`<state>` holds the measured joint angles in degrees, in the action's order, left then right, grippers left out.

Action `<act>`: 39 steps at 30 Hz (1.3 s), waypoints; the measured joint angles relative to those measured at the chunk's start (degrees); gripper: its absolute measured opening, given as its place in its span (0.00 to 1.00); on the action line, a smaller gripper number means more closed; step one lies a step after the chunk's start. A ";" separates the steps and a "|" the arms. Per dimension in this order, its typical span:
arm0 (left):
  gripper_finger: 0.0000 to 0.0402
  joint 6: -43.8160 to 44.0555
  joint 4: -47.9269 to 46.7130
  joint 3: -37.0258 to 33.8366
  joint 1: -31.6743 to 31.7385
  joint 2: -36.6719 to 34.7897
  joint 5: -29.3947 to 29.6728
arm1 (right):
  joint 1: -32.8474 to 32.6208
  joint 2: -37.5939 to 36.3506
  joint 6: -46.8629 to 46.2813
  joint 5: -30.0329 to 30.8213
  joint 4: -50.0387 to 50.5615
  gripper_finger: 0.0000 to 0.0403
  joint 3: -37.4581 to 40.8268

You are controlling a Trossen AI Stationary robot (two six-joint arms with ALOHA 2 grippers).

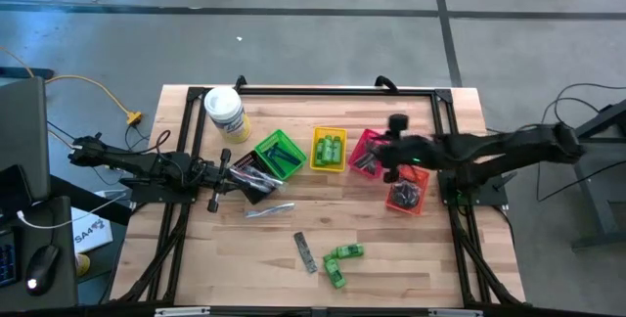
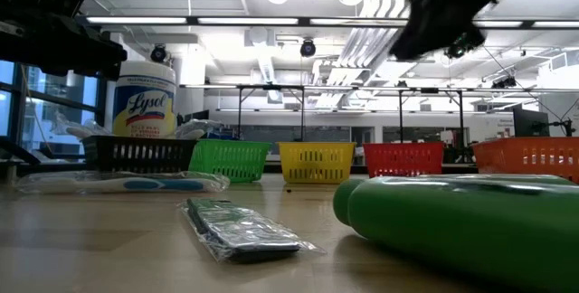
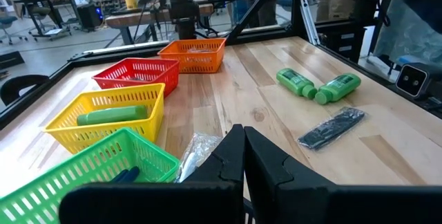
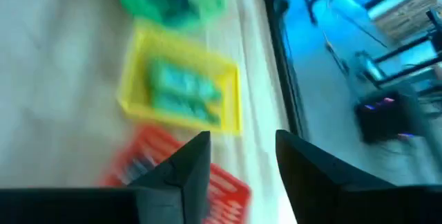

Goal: Pick & Place Travel size toiletries
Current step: Put the right green bottle shampoo into the yellow bin

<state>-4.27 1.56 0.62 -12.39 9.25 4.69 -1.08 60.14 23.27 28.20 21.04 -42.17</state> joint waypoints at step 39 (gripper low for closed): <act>0.00 3.12 0.90 0.00 -0.01 0.01 4.96 | -24.48 -53.00 -30.27 2.86 -28.33 0.01 34.80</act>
<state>-1.15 2.46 0.62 -12.40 9.26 9.65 -25.56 7.14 -7.00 31.06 -7.29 -7.38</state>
